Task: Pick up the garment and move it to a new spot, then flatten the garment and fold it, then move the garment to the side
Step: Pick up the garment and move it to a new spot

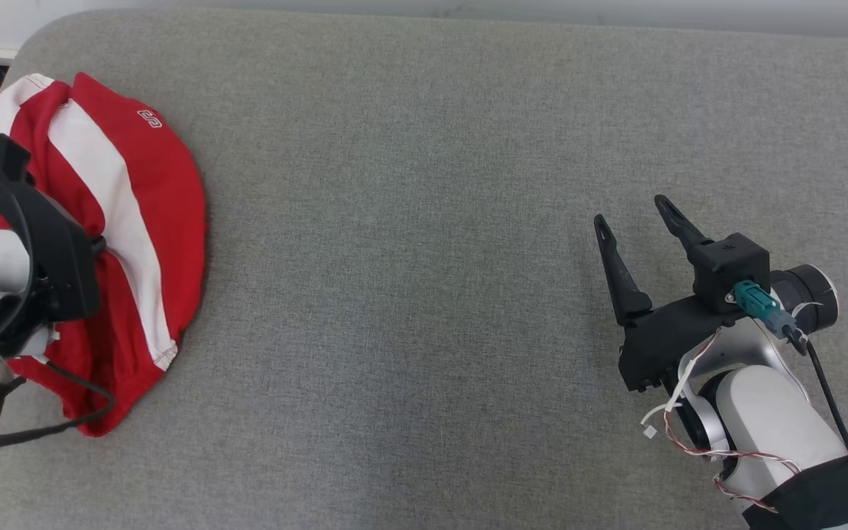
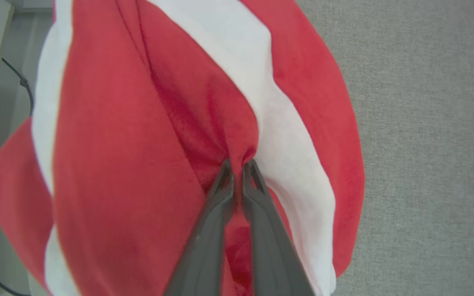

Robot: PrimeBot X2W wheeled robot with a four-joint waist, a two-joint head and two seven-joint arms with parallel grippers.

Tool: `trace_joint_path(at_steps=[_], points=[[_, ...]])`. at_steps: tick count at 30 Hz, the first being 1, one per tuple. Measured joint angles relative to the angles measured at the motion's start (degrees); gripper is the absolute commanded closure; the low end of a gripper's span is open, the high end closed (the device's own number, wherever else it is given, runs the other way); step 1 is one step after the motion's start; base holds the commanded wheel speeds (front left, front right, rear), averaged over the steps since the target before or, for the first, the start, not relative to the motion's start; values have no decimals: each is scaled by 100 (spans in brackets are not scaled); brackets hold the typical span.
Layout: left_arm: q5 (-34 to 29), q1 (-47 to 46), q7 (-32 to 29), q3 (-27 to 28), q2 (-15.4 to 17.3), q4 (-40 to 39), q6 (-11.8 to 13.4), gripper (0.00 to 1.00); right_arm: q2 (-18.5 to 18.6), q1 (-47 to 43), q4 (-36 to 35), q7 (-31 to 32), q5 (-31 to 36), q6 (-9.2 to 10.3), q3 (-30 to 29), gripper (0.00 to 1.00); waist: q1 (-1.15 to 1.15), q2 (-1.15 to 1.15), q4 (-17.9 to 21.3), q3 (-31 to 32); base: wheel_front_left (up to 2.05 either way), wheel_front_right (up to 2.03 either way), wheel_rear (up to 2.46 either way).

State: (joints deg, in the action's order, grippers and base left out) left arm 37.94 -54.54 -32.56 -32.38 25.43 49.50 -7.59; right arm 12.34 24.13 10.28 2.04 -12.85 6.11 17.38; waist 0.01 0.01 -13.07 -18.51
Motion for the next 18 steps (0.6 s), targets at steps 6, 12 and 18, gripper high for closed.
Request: trace_joint_path(at_steps=[6, 12, 18], points=[[221, -143, 146, -219, 10, -7, 0, 100, 3, -2, 42, 7, 12, 1, -19, 0, 0, 0, -6, 7, 0, 0, 0], [386, -692, 538, -409, 5, -344, 0, 100, -16, -4, 158, -42, -10, 2, -80, 0, -1, 0, -15, 166, 0, 0, 0], [762, -836, 913, -858, -216, -1106, 0, 100, -98, -20, 393, -210, -136, 2, -204, 0, -1, -1, 11, 435, 0, 0, 0]])
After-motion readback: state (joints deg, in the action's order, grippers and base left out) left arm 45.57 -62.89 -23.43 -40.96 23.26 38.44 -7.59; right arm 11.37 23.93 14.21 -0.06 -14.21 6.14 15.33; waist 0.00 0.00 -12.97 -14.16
